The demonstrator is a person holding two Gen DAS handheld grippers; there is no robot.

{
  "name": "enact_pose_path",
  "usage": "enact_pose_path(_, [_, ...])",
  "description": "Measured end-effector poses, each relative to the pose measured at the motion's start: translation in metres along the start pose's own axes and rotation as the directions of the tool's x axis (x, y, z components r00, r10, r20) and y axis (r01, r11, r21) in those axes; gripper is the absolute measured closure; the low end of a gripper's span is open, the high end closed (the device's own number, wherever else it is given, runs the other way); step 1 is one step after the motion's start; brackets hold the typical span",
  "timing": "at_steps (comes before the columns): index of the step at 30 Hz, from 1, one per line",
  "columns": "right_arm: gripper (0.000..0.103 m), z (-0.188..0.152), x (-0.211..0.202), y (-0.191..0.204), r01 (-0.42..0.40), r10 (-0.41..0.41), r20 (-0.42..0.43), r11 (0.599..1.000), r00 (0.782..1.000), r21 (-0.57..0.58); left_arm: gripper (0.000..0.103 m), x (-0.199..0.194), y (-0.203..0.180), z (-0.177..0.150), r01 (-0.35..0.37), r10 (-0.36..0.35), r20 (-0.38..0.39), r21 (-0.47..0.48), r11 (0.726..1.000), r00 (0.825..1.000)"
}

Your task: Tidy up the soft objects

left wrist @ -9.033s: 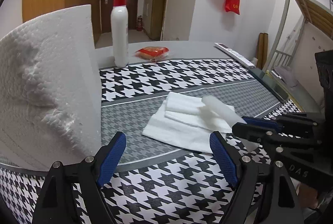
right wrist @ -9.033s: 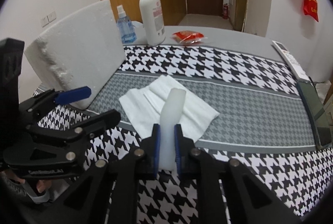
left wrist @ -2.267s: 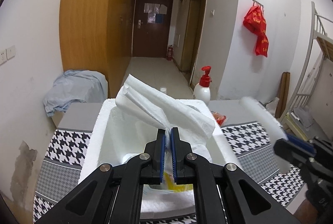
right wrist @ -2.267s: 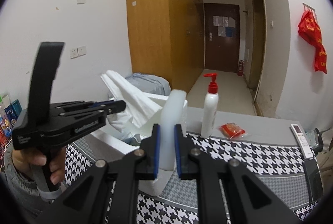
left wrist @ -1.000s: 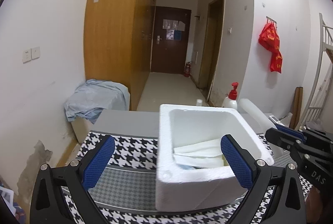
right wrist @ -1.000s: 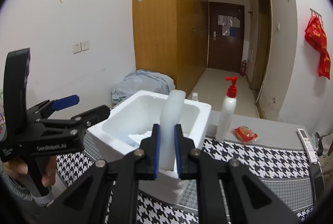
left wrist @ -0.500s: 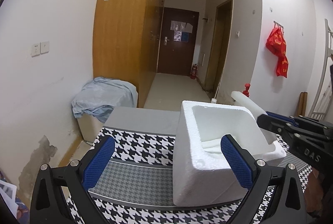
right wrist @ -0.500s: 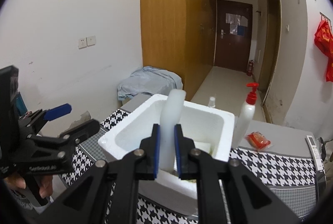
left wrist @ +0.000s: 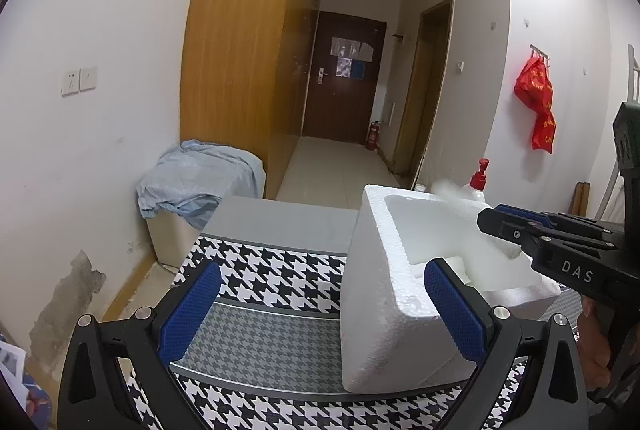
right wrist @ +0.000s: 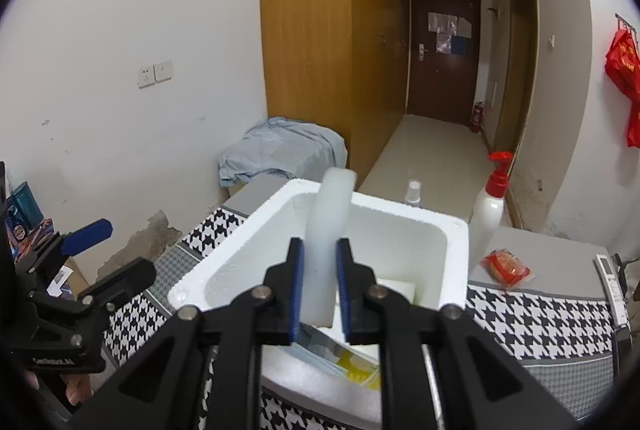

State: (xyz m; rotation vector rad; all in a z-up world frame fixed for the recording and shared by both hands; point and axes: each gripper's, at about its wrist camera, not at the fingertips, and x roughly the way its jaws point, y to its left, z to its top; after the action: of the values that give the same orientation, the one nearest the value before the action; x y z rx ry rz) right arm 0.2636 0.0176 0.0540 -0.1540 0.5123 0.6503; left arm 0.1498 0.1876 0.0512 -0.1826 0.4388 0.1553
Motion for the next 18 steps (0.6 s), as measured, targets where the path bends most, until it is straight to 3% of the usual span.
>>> enact_pose_path(3, [0.067, 0.0, -0.002, 0.001, 0.013, -0.013, 0.012, 1.0, 1.0, -0.003, 0.001, 0.001, 0.001, 0.0, 0.0, 0.0, 0.0, 0.001, 1.0, 1.0])
enact_pose_path(5, [0.035, -0.002, -0.006, 0.002, 0.014, -0.014, 0.029, 1.0, 0.999, -0.006, 0.001, 0.001, 0.001, 0.0, 0.004, -0.004, 0.001, -0.003, 1.0, 1.0])
enact_pose_path(11, [0.012, -0.005, -0.022, -0.004, -0.009, 0.008, 0.091, 1.0, 0.996, 0.006, 0.001, 0.0, -0.005, 0.001, 0.009, -0.009, 0.003, 0.003, 1.0, 1.0])
enact_pose_path(15, [0.01, -0.009, -0.034, -0.012, -0.031, 0.027, 0.106, 0.999, 0.994, 0.04, 0.001, -0.006, -0.013, 0.002, 0.016, -0.016, 0.012, 0.01, 1.0, 1.0])
enact_pose_path(18, [0.01, -0.012, -0.045, -0.016, -0.003, -0.003, 0.121, 0.999, 0.993, 0.048, 0.001, -0.012, -0.019, 0.002, 0.021, -0.021, 0.018, 0.0, 1.0, 1.0])
